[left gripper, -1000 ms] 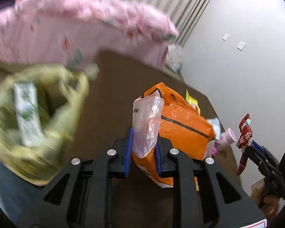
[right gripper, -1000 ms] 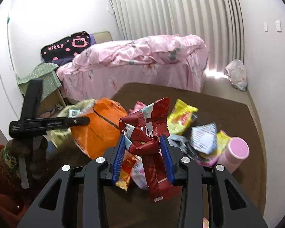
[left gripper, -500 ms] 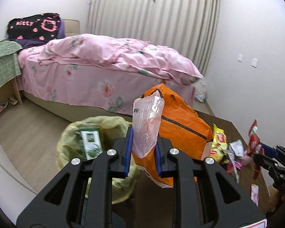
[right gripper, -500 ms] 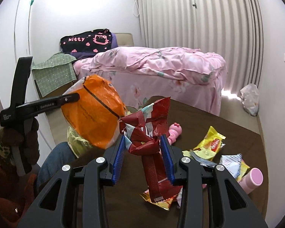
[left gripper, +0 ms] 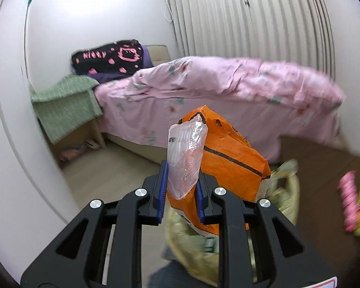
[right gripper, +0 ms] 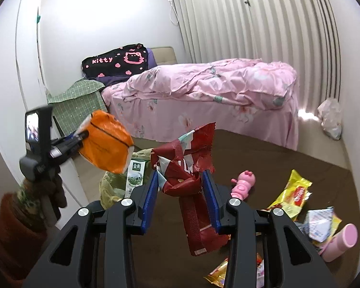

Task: Collect trash
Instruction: 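Carry the orange bag and red wrapper with both grippers over the yellow bag, then open both grippers to drop the orange bag and red wrapper into the yellow bag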

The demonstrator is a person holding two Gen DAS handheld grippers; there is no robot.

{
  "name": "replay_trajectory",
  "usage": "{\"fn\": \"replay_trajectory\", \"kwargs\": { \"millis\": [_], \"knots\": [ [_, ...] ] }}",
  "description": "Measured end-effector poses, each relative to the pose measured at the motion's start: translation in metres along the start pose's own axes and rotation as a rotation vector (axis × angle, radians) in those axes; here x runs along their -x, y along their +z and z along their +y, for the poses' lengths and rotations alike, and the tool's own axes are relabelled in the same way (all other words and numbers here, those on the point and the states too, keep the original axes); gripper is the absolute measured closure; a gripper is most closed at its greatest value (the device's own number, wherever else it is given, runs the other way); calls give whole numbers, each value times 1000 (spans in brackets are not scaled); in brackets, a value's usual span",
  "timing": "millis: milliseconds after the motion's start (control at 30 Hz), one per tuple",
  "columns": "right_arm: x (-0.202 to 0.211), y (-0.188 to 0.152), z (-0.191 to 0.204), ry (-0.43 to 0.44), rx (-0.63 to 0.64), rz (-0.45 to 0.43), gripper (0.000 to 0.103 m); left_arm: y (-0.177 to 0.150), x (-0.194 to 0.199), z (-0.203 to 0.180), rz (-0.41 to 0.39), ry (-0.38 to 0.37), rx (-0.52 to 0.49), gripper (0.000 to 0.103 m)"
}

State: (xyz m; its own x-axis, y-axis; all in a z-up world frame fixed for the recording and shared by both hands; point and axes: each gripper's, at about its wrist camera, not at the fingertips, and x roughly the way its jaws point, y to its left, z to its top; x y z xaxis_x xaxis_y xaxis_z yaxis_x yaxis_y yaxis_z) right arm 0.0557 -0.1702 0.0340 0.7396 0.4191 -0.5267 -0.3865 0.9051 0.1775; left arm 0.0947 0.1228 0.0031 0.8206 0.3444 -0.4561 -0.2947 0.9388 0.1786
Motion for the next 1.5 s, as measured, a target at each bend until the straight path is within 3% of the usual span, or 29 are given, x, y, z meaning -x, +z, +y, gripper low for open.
{"fn": "replay_trajectory", "kwargs": {
  "millis": [67,167,233,333,400,467,567,700,800,933,1067,1500],
  "knots": [
    [-5,-1,0,0,9,13,67,-15,-19,-13,42,22,-67,84],
    [-11,-1,0,-2,28,26,67,-37,-44,-30,131,-36,-91,84],
    [-19,2,-2,-2,37,38,67,-51,-60,-38,197,-121,-78,84],
    [-42,13,-3,18,46,63,67,-69,-81,-40,327,-308,27,84],
    [-56,18,1,29,58,72,67,-77,-90,-42,371,-357,58,84],
    [-77,24,9,59,69,89,67,-80,-92,-44,384,-356,67,84],
    [-107,32,21,123,73,117,67,-79,-87,-28,367,-300,122,84],
    [-157,37,49,228,94,180,67,-74,-78,0,292,-165,200,84],
    [-197,34,65,304,78,245,67,-71,-74,15,268,-121,237,84],
    [-242,26,69,352,5,338,67,-74,-76,12,291,-149,220,84],
    [-275,15,64,276,-11,405,67,-78,-79,11,304,-164,226,84],
    [-258,9,65,249,68,346,66,-75,-75,20,283,-343,384,82]
  ]
}}
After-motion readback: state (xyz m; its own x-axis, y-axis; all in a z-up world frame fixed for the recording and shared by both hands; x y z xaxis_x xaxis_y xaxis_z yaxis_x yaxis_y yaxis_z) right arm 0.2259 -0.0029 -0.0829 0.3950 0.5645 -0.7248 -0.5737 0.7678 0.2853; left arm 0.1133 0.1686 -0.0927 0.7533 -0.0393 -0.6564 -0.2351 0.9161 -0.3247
